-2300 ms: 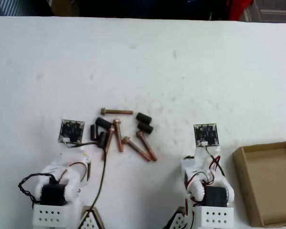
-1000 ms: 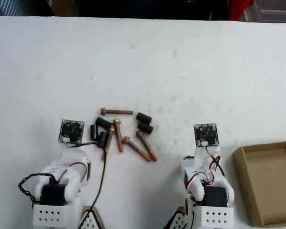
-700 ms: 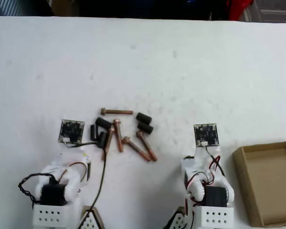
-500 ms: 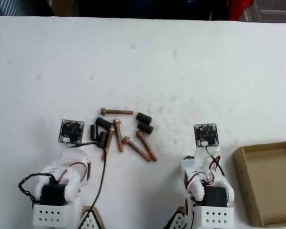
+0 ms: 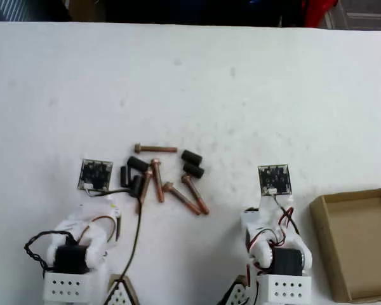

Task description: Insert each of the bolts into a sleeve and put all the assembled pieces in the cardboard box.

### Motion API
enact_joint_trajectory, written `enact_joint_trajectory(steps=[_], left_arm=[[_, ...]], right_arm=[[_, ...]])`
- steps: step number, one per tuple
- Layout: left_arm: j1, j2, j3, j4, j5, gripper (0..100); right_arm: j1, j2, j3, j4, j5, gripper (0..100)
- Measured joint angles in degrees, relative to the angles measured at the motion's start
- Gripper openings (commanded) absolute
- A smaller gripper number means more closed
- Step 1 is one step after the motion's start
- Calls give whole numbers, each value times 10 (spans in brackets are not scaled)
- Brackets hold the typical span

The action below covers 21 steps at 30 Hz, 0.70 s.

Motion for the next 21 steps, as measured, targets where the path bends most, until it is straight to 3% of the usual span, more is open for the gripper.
enact_joint_trajectory(steps=[15, 21], left_arm=[[0, 0, 0, 0, 0, 24], [0, 0, 0, 0, 0, 24]], right_arm=[[-8, 0, 0, -6, 0, 21], [-33, 0, 0, -127, 0, 21]])
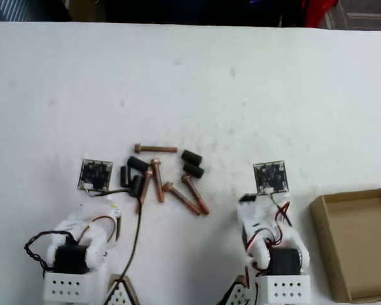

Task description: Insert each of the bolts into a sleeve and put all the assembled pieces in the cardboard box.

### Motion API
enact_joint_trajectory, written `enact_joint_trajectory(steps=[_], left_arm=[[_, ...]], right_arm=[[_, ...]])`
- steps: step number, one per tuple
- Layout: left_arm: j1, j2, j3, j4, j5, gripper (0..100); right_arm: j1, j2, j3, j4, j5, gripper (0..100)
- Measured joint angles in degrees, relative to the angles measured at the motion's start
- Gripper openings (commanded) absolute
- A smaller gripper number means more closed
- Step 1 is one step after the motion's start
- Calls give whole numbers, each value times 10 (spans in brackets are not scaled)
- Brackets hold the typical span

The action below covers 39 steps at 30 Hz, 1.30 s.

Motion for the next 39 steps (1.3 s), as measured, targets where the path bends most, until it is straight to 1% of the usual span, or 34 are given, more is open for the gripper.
enact_joint_trajectory(steps=[5, 12, 15, 19, 21, 26, 30, 33, 36, 39], left_arm=[[0, 0, 0, 0, 0, 24], [0, 0, 0, 0, 0, 24], [0, 0, 0, 0, 0, 24], [0, 0, 0, 0, 0, 24], [0, 0, 0, 0, 0, 24], [0, 0, 0, 0, 0, 24], [0, 0, 0, 0, 0, 24], [0, 0, 0, 0, 0, 24], [0, 0, 0, 0, 0, 24], [0, 0, 0, 0, 0, 24]], right_arm=[[46, 0, 0, -114, -1, 22], [95, 0, -33, -131, -1, 22], [93, 0, -82, -96, 36, 22], [61, 0, -181, -7, 115, 22], [64, 15, -233, 28, 142, 22], [58, 142, -350, 59, 155, 22], [58, 301, -440, 61, 155, 22], [52, 425, -509, 87, 155, 22], [29, 543, -579, 126, 163, 22], [-18, 649, -640, 161, 190, 22]])
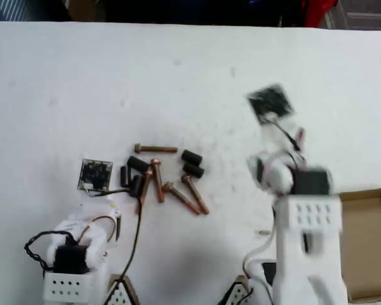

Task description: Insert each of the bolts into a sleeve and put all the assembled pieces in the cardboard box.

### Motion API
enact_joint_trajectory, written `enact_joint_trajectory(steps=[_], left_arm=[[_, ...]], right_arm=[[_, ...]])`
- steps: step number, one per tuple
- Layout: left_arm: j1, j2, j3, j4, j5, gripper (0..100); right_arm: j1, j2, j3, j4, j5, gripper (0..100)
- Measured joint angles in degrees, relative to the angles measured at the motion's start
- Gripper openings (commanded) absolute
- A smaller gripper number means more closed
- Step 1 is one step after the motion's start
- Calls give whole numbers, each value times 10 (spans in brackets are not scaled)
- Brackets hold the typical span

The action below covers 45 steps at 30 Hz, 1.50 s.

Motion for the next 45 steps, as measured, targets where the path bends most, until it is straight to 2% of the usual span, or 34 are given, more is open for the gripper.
enact_joint_trajectory(steps=[6, 12, 18, 23, 28, 36, 45], left_arm=[[0, 0, 0, 0, 0, 24], [0, 0, 0, 0, 0, 24], [0, 0, 0, 0, 0, 24], [0, 0, 0, 0, 0, 24], [0, 0, 0, 0, 0, 24], [0, 0, 0, 0, 0, 24], [0, 0, 0, 0, 0, 24]], right_arm=[[-82, 152, -69, 17, 21, 22], [-142, 239, -76, -18, 21, 29], [-189, 304, -104, -25, 95, 163], [-191, 345, -140, -30, 134, 115], [-196, 390, -167, -32, 160, 108], [-199, 470, -212, -32, 164, 108], [-240, 527, -237, -33, 164, 109]])
